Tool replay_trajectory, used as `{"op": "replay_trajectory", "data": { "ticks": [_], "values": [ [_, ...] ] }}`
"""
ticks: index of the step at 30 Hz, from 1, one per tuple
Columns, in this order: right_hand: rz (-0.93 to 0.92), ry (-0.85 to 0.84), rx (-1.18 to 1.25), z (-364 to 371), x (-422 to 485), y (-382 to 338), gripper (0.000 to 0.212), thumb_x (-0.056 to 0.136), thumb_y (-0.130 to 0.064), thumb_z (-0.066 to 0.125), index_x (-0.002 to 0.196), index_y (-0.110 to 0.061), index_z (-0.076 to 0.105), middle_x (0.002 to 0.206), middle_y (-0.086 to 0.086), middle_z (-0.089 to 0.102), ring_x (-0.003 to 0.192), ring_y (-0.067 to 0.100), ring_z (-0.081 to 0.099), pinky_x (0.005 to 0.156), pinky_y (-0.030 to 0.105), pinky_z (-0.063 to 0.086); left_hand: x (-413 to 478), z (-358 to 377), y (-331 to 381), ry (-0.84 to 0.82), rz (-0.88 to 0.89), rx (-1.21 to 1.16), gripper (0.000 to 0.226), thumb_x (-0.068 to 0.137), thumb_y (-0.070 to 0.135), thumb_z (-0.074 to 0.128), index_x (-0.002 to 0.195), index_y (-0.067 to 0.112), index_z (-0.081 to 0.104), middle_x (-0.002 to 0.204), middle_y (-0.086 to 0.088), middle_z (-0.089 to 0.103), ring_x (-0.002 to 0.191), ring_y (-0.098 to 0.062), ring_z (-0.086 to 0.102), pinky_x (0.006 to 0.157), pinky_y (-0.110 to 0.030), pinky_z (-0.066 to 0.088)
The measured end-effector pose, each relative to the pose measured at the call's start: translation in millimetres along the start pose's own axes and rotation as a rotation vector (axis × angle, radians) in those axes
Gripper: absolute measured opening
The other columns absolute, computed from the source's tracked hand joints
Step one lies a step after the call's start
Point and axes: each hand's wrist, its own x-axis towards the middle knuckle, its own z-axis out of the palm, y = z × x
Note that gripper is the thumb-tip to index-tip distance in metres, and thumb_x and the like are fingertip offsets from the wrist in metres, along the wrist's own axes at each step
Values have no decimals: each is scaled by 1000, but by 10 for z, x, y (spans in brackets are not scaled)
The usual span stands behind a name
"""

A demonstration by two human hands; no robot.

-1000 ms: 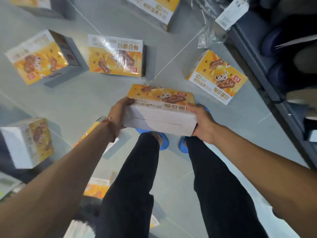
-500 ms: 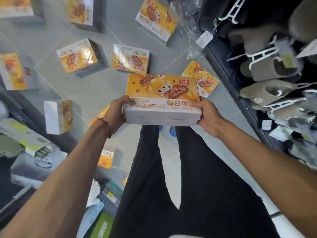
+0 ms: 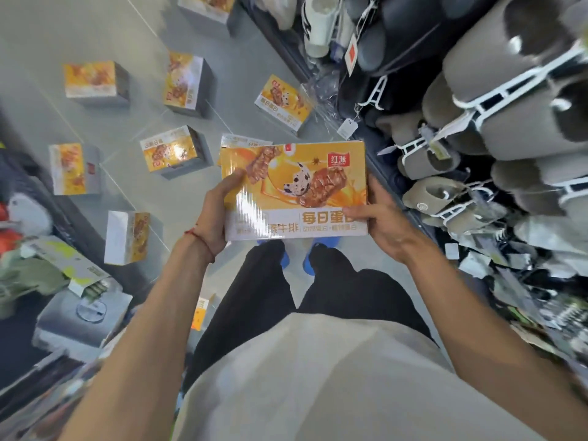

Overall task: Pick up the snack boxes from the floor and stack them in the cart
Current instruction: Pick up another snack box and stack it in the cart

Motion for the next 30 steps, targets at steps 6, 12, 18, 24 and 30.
{"op": "replay_trajectory", "data": {
  "ticks": [6,12,18,24,30],
  "values": [
    [-86,136,113,257,-221,-127,89,62,8,63,143,-27,47,124,9,67,105,27,71,76,42,61,-181,64,221,-44,24,15,40,92,56,57,97,24,79,104,-9,78,87,-28,76,86,-44,61],
    [-150,334,270,535,-468,-112,81,63,-3,63,141,-17,46,106,4,71,88,21,73,70,36,59,-250,71,450,-164,34,116,42,97,53,53,100,19,78,104,-11,78,88,-28,76,85,-43,61],
    [-181,440,409,802,-803,57,71,68,-15,67,137,-22,50,97,2,76,83,23,75,67,37,60,-230,169,614,-269,48,316,36,100,46,52,99,17,73,92,-8,79,76,-24,77,67,-33,61],
    [-285,612,569,841,-1144,378,63,78,-24,71,137,-15,53,123,13,73,108,34,72,98,55,54,-250,517,581,-383,-23,467,51,96,49,58,119,5,71,110,-20,75,95,-38,73,84,-47,62],
    [-320,764,696,635,-1665,870,61,97,-58,60,145,-22,53,133,11,70,120,33,69,108,59,49,-363,1070,211,-492,-35,604,71,83,55,74,135,8,60,124,-20,70,109,-41,69,96,-55,55]
  ]
}}
